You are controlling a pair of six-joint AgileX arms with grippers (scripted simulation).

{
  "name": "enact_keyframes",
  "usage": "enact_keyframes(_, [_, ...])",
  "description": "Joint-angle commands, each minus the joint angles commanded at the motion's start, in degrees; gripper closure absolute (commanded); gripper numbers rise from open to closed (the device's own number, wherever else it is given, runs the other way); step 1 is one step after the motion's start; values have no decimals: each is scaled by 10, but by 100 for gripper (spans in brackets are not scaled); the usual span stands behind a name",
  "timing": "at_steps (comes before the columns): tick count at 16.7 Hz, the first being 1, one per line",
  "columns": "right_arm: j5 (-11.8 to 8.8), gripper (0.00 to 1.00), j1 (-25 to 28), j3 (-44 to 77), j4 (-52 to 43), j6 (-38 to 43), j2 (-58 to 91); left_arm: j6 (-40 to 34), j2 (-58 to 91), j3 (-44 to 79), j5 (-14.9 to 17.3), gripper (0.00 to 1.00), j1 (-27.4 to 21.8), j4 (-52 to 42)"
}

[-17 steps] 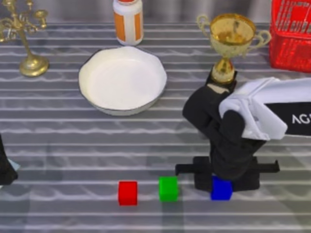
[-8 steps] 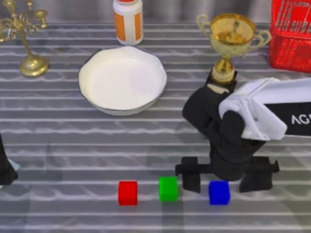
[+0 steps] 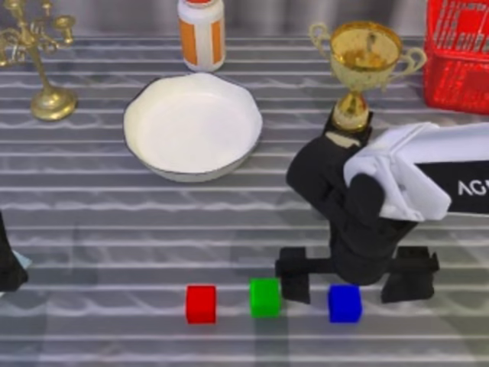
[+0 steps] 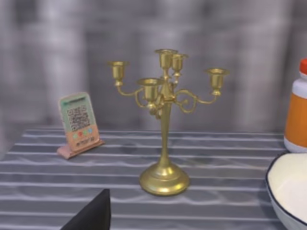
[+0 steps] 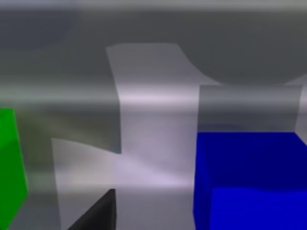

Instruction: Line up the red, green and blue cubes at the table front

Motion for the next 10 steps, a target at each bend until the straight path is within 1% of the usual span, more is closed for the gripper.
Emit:
enact_keyframes(3, [0,0,3,26,-40,0,-15,0,0,0,0,0,0,0])
enact_keyframes(7, [0,0,5,73,-129,1,-49,0,0,0,0,0,0,0])
enact_keyframes(10, [0,0,6,88,-152,0,-63,0,0,0,0,0,0,0])
